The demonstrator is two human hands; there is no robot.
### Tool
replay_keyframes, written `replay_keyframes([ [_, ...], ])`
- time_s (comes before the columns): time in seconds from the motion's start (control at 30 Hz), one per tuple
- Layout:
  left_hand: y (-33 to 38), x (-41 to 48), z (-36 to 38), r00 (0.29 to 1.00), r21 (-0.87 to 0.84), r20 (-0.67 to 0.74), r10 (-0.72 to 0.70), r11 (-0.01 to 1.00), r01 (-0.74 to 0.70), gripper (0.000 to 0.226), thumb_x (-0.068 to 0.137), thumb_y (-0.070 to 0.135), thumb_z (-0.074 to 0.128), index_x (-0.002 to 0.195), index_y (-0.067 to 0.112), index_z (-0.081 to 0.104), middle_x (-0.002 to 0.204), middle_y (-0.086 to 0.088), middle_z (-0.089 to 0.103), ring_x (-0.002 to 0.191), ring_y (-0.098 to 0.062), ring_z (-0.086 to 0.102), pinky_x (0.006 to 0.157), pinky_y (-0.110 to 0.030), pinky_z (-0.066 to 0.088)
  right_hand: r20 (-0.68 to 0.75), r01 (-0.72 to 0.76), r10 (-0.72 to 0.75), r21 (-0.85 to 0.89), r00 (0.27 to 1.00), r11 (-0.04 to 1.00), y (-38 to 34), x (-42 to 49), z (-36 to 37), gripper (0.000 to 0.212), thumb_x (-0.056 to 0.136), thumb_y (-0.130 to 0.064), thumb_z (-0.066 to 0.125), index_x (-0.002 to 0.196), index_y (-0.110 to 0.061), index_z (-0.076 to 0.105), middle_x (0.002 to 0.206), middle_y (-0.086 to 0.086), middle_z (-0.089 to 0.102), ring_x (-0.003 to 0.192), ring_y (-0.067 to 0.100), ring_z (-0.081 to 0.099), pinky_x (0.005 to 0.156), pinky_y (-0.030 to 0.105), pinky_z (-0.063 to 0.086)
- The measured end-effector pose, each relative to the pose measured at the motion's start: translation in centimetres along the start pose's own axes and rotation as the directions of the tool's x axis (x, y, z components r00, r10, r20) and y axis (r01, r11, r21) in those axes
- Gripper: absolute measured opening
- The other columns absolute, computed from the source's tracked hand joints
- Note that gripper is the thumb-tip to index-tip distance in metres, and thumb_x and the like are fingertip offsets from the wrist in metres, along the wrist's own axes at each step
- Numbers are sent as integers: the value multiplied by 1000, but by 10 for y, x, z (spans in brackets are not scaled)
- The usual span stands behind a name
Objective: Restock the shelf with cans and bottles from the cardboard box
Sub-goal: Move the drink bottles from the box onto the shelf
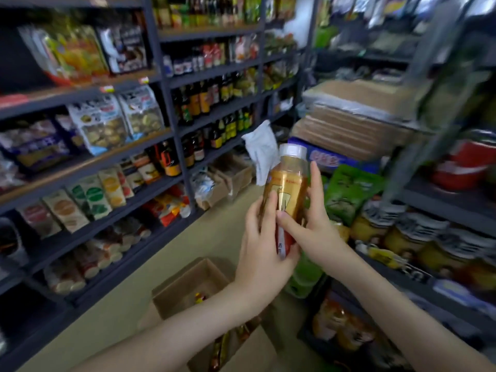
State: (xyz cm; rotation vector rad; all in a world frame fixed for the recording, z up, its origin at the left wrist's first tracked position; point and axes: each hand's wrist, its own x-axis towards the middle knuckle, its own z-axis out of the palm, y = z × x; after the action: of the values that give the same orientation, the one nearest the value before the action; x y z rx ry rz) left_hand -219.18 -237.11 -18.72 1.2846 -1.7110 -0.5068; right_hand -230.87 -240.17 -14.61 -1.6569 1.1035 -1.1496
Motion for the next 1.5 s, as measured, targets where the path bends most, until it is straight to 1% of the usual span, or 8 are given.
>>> replay_keyframes([
  [0.07,46,-16,20,993,-5,-15,116,993,-116,88,84,29,64,151,38,7,149,18,11,137,-17,34,103,-43,45,-50,-11,14,62,999,998,-21,-41,-44,97,87,-18,67,142,-54,-4,142,-14,35,120,-5,49,93,16,47],
  [0.23,171,-45,84,943,-110,-26,332,937,-333,88,84,21,69,152,26,12,145,17,17,138,-9,28,108,-35,41,-199,-106,117,66,973,992,-70,-136,-159,65,78,-30,75,130,-33,37,124,-5,57,103,1,62,82,20,51],
  [0.37,260,-52,135,862,-130,-84,500,852,-506,87,82,22,71,148,28,14,147,10,20,138,-11,27,109,-26,33,-405,-65,-8,-167,914,984,-104,-188,-241,81,65,-44,79,130,-28,35,125,-2,47,115,8,49,95,28,42],
  [0.5,332,-45,170,775,-165,-46,630,760,-628,82,85,28,65,149,27,14,149,11,16,141,-15,26,111,-38,36,-496,59,-107,-113,861,992,-135,-226,-310,75,64,-37,82,126,-24,43,114,-6,64,102,4,64,85,26,54],
  [0.7,387,14,209,594,-164,25,804,589,-791,60,94,42,51,148,34,27,154,6,19,144,-11,19,114,-21,21,-656,176,-192,-92,729,980,-158,-242,-409,76,60,-30,78,127,-22,43,107,-12,67,98,0,66,81,23,56],
  [0.97,436,117,266,730,-3,-73,680,732,-682,64,90,49,50,148,41,23,157,-9,5,145,-32,3,114,-59,18,-714,152,-250,-200,654,968,-176,-224,-535,57,63,-27,78,116,-22,57,112,0,69,105,18,66,91,40,53],
  [1.3,473,166,310,760,313,-85,644,741,-594,96,74,81,41,151,42,-1,157,-11,-20,143,-40,-18,108,-62,-9,-657,69,-162,-165,736,984,-159,-192,-613,68,71,-16,76,133,-20,48,111,6,70,100,24,69,84,44,56],
  [1.5,471,172,321,768,389,-87,635,731,-561,103,66,90,28,152,39,2,156,-9,-23,142,-38,-22,104,-62,-16,-548,-27,-135,-278,826,960,-157,-183,-627,55,86,-19,67,135,-30,46,113,-8,69,100,6,67,72,18,55],
])
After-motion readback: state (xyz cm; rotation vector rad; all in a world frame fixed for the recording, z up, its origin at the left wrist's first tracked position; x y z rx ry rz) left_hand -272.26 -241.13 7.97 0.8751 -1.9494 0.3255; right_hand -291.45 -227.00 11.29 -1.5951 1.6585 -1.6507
